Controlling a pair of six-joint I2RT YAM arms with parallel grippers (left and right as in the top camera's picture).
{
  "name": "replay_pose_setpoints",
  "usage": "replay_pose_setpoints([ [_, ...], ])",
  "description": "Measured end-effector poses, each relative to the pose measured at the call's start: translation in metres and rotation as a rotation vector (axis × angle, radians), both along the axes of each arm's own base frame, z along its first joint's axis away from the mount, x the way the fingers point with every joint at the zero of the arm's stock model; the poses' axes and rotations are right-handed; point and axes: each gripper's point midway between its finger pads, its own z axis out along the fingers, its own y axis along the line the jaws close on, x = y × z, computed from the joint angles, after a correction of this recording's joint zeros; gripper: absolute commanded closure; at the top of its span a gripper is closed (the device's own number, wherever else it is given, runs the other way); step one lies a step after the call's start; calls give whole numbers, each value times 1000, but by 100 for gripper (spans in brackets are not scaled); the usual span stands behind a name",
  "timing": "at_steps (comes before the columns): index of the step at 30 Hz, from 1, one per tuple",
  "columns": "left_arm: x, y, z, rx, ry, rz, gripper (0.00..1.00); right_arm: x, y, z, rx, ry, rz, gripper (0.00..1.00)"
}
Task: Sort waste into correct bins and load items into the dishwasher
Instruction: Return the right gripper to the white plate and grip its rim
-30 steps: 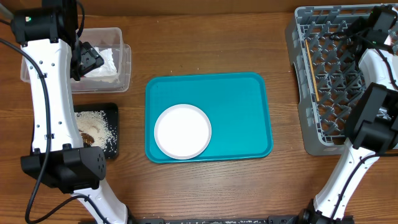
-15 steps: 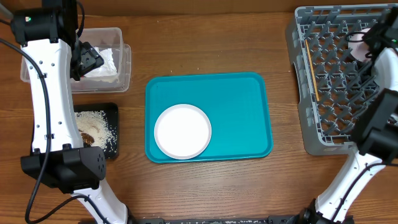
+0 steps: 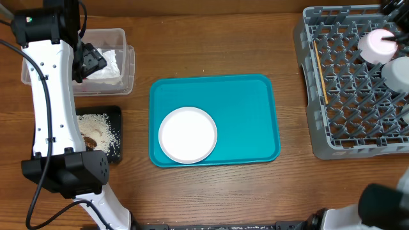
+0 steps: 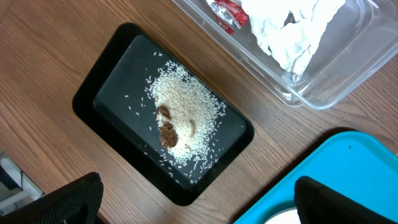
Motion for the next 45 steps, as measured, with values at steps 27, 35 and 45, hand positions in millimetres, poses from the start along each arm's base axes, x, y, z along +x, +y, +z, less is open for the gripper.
replay_pose_setpoints([
  [27,0,0,0,0,0,0,0,-170,322,-292,-198,949,380,19],
  [35,0,0,0,0,0,0,0,-176,328,-338,-199,1036,253,37],
  [45,0,0,0,0,0,0,0,-176,343,-348,-243,976,184,47],
])
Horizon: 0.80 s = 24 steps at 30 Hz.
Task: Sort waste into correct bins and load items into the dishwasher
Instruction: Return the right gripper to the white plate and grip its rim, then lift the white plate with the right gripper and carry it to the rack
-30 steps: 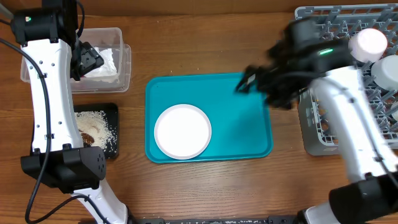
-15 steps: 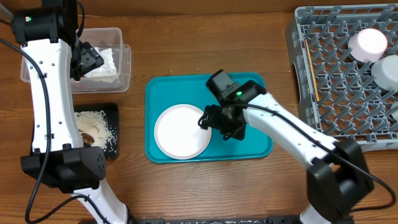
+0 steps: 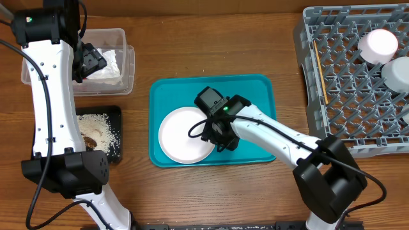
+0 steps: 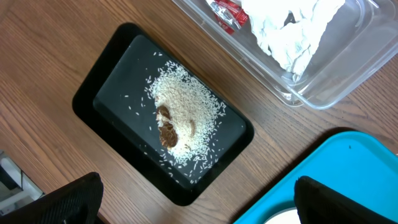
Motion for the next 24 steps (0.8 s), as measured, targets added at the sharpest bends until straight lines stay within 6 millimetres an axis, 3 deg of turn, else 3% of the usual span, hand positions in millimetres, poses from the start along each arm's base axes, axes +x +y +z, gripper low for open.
replay_pose_setpoints([
  [8,0,0,0,0,0,0,0,-1,-1,-34,-45,52,-11,48],
  [11,0,0,0,0,0,0,0,0,3,-34,-35,42,-6,59],
  [17,0,0,0,0,0,0,0,-3,7,-34,-25,48,2,96],
  [21,0,0,0,0,0,0,0,-5,9,-30,-7,73,-2,96],
  [24,0,0,0,0,0,0,0,-5,-4,-21,-31,111,-12,96],
])
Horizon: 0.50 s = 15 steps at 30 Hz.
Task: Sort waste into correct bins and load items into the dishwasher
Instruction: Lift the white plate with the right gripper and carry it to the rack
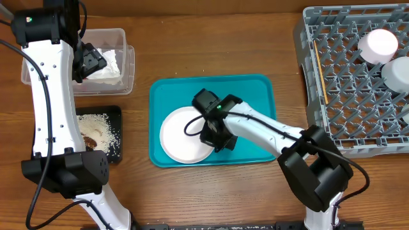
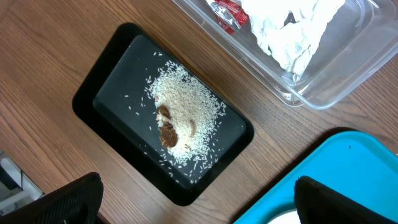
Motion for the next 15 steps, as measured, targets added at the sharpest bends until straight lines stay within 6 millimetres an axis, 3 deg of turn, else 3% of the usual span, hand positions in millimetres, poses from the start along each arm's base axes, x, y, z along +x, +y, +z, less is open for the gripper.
replay_pose_setpoints([
  [4,0,0,0,0,0,0,0,17,-43,34,-82,20,-42,96],
  [13,0,0,0,0,0,0,0,112,-202,183,-205,-307,-246,96],
  [15,0,0,0,0,0,0,0,126,-236,208,-224,-383,-291,96],
])
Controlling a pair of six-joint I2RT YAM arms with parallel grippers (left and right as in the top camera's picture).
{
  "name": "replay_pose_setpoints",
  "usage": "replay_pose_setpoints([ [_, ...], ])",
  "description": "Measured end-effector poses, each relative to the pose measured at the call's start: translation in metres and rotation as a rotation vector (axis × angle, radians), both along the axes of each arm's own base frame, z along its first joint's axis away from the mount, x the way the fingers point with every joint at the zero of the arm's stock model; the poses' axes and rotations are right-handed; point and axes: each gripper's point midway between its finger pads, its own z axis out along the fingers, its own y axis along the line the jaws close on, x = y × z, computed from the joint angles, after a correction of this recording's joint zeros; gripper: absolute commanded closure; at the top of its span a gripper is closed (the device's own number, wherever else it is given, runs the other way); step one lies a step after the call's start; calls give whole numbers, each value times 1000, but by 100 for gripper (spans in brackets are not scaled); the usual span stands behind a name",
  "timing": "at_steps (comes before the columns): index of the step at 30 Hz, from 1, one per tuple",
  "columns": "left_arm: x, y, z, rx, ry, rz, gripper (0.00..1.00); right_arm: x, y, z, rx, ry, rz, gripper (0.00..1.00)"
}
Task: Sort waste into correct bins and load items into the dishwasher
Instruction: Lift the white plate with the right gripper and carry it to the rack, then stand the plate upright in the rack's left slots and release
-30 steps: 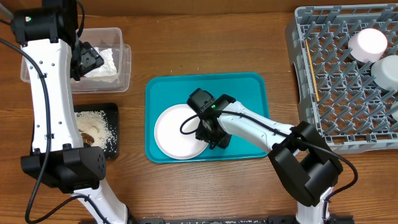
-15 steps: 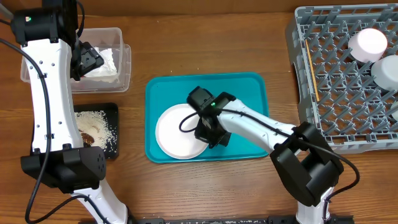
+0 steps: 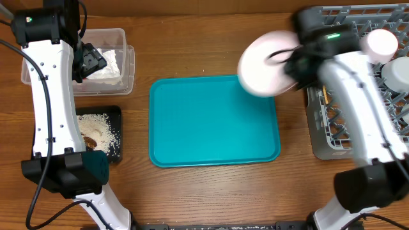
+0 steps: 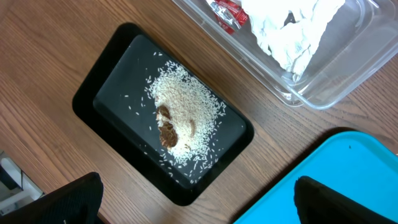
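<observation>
A white plate [image 3: 261, 64], blurred by motion, hangs above the teal tray's [image 3: 214, 128] far right corner, just left of the grey dishwasher rack [image 3: 345, 128]. My right gripper [image 3: 295, 62] is shut on the plate's right edge. The tray's surface is bare. My left gripper [image 3: 86, 61] hangs over the clear bin [image 3: 126, 67], open with nothing between its fingers; in the left wrist view the left gripper [image 4: 199, 205] looks down on the black tray of rice [image 4: 168, 118].
The clear bin [image 4: 348, 68] holds crumpled white paper [image 4: 286, 31] and a red wrapper [image 4: 227, 12]. The black tray [image 3: 102, 131] with rice and a brown scrap lies at the left. White cups [image 3: 380, 41] sit in the rack's far corner.
The plate has left the teal tray and is now held up by my right gripper beside the rack's left edge. The left arm has not moved.
The plate first lay on the teal tray with my right arm over the rack at far right. Then my right gripper was down at the plate's right edge, and stayed there. Now it holds the plate aloft near the rack. The left gripper stayed open over the bin.
</observation>
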Motion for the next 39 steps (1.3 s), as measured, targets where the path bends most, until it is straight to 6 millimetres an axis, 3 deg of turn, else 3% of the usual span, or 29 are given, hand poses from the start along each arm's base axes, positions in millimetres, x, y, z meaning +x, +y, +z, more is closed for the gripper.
replay_pose_setpoints([
  [3,0,0,0,0,0,0,0,15,-53,25,-62,-100,-80,96],
  [7,0,0,0,0,0,0,0,22,-113,41,-199,-165,-194,96],
  [10,0,0,0,0,0,0,0,26,-143,56,-323,-216,-263,96],
  [13,0,0,0,0,0,0,0,29,-159,71,-429,-263,-310,96],
  [19,0,0,0,0,0,0,0,39,-175,82,-531,-332,-369,96],
  [28,0,0,0,0,0,0,0,62,-176,18,-595,-279,-295,96],
  [39,0,0,0,0,0,0,0,77,-152,-24,-605,-231,-200,96],
])
